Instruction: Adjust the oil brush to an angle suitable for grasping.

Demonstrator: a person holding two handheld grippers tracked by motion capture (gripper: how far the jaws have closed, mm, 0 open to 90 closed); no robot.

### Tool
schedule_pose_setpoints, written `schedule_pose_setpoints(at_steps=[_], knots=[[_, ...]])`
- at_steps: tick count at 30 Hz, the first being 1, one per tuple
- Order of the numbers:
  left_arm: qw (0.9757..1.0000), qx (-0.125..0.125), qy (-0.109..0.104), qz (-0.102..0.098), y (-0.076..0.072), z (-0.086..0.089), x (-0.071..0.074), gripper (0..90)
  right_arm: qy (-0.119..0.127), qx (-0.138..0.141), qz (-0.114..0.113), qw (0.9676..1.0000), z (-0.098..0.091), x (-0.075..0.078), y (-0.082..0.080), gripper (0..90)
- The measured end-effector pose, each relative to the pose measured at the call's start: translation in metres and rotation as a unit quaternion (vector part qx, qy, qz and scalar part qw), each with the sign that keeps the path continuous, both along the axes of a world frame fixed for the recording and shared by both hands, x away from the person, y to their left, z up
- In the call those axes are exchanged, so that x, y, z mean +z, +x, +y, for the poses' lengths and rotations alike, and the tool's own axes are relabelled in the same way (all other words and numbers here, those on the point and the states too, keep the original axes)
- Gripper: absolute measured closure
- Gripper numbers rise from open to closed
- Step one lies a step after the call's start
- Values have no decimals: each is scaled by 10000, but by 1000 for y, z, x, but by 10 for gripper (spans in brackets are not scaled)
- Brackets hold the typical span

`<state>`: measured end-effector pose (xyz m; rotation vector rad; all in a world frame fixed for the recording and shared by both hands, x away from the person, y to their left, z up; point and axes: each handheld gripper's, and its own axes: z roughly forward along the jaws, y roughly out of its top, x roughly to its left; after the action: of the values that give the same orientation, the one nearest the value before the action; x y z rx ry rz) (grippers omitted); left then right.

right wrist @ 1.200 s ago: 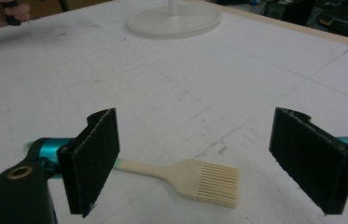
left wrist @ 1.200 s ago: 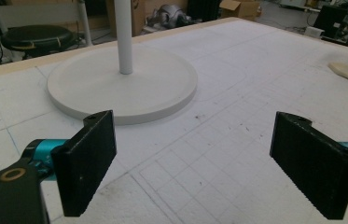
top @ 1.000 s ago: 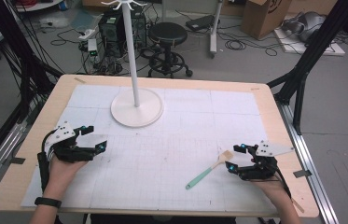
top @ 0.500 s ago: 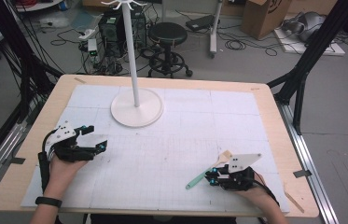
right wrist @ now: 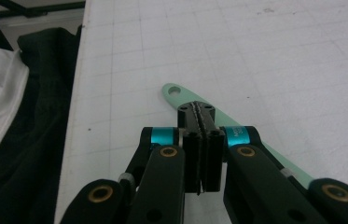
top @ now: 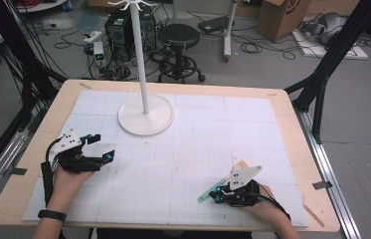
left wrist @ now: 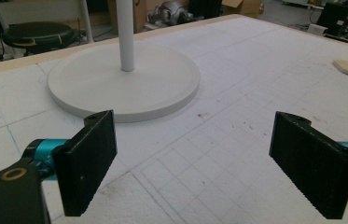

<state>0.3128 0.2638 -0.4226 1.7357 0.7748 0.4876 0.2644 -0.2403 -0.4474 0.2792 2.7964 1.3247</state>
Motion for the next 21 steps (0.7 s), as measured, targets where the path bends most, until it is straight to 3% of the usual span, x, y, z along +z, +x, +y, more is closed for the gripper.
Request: schedule_pose_setpoints(at_steps=[12, 21], knots=[[10000, -5, -14, 14, 0, -1, 0, 155, -151, -26, -45, 9999, 7, 0, 11, 898], [10000, -18, -27, 10, 1, -1, -1, 156, -252, -283, 33, 9993, 20, 2, 31, 899]])
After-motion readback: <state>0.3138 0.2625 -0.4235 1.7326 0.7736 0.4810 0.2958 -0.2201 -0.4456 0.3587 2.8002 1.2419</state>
